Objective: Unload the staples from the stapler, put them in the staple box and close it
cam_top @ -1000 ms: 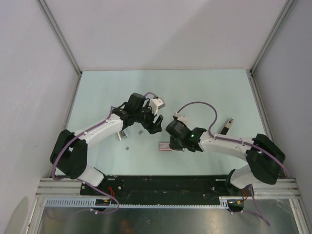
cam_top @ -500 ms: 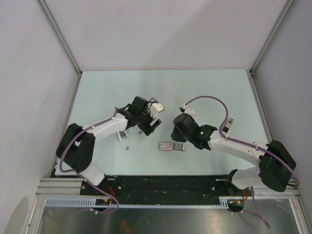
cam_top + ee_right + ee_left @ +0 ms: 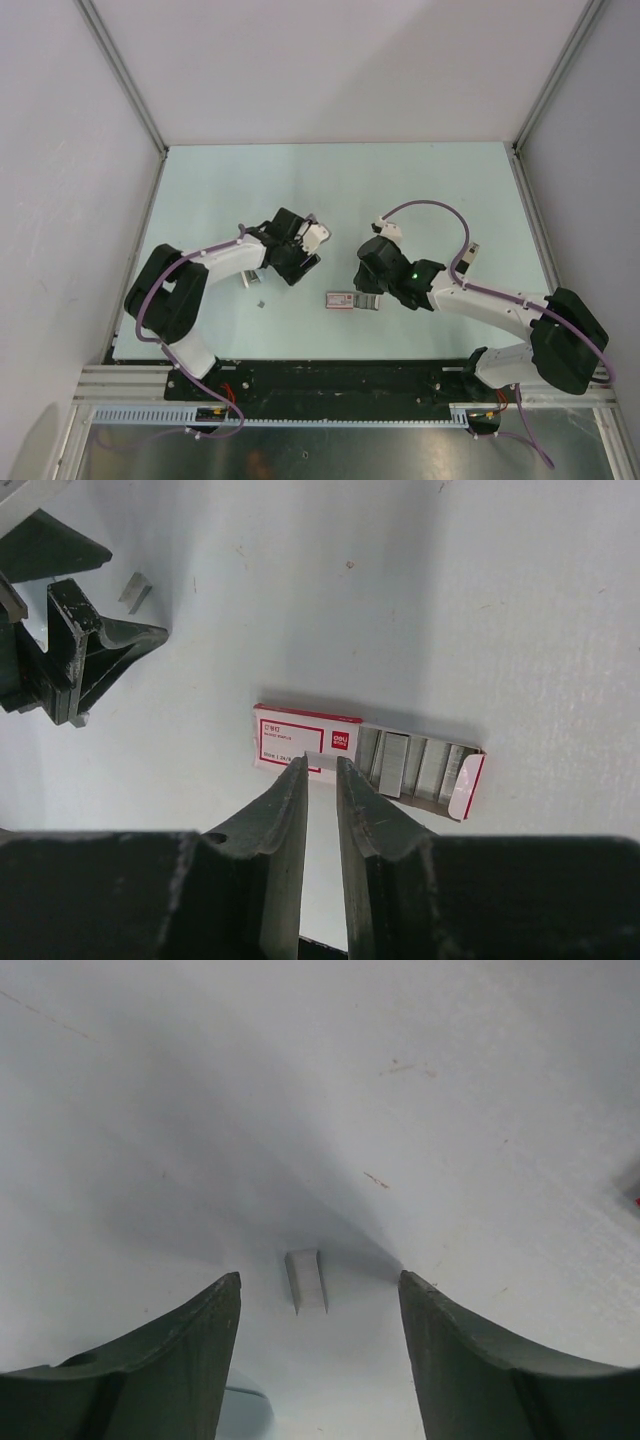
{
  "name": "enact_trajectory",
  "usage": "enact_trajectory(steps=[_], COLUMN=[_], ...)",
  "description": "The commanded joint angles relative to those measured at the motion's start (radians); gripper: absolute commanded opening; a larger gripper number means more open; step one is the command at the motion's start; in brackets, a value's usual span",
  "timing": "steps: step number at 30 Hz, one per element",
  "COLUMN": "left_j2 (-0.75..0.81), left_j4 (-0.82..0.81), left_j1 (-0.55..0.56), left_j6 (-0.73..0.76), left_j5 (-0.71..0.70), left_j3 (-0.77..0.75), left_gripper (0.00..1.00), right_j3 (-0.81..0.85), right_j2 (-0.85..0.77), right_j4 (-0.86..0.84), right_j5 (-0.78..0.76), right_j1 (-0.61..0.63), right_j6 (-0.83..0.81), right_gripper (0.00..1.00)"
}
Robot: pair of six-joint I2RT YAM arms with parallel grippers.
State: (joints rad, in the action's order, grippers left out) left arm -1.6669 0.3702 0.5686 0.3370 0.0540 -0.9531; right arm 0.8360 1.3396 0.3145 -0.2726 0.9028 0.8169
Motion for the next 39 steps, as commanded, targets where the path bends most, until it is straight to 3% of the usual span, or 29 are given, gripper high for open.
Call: enact_trajectory(steps=[1, 15, 21, 34, 39], left_j2=[0.018, -0.071, -0.08, -0.044, -0.062], left_j4=[0.01, 0.023, 0.043, 0.055, 0.065], left_j1=[-0.006, -0.012, -0.026, -0.049, -0.049], left_j6=[-0.03, -0.011, -0.011, -0.009, -0.013], left_j5=[0.003, 0.062, 0.083, 0.044, 0.053], left_j3=[0.01, -0.047, -0.053, -0.047, -0.058], left_gripper=[0.66, 0.59, 0.51, 0.58, 0.54], right_j3=[-0.003, -0.006, -0.006, -0.011, -0.011], right_j2=[-0.028, -0.035, -0.034, -0.038, -0.045], right_j4=[-0.034, -0.033, -0.033, -0.036, -0.032], right_j5=[-0.02, -0.017, -0.015, -0.01, -0.009], right_j1=[-0.005, -0.004, -0.004, -0.003, -0.003], right_j6=[0.008, 0.015, 0.016, 0.019, 0.019], right_gripper=[0.23, 0.22, 0.22, 0.21, 0.21])
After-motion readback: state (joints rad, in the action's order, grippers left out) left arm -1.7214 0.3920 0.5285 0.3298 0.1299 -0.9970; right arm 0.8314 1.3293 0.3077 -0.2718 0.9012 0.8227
